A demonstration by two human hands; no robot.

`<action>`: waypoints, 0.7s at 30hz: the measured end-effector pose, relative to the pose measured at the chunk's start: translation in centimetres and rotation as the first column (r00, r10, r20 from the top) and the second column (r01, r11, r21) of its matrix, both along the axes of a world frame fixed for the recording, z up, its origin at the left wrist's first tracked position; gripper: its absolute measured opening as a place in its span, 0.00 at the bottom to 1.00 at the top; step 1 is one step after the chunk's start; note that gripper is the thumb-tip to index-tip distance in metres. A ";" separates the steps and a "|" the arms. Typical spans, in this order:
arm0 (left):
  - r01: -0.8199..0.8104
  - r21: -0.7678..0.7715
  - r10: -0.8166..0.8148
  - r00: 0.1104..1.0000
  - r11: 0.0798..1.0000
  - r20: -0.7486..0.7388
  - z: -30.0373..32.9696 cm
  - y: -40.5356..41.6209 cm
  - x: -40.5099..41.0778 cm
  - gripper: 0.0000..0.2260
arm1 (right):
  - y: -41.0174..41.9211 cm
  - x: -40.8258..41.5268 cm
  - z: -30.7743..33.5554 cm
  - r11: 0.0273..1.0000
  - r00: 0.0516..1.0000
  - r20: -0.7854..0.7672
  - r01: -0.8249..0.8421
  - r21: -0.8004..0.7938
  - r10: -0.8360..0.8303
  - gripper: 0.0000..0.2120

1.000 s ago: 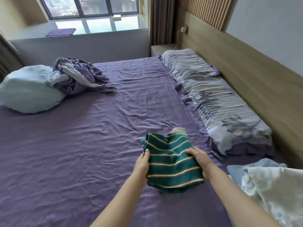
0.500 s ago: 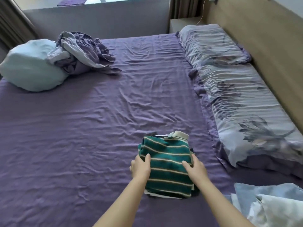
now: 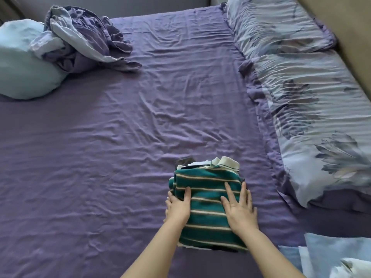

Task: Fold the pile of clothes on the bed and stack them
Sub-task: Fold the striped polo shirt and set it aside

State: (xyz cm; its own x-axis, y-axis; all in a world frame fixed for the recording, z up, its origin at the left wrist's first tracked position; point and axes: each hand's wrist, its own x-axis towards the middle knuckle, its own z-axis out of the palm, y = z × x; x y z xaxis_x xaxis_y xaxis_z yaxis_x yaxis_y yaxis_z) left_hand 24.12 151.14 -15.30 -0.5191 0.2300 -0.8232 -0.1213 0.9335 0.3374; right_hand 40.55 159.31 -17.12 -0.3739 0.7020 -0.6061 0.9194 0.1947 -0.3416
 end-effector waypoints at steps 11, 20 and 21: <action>-0.246 0.300 0.062 0.857 0.921 0.512 -2.9 -2.7 -3.8 0.55 | 1.2 3.5 -2.4 0.638 0.683 -0.183 0.505 -0.582 -0.707 0.59; -0.415 0.258 0.159 0.740 0.872 0.654 -3.8 -3.9 -3.5 0.50 | 2.0 4.8 -3.3 0.420 0.591 -0.088 0.454 -0.786 -0.802 0.61; -0.432 0.234 0.174 0.717 0.871 0.675 -3.7 -3.8 -3.5 0.49 | 2.1 4.8 -3.3 0.395 0.573 -0.072 0.463 -0.794 -0.816 0.60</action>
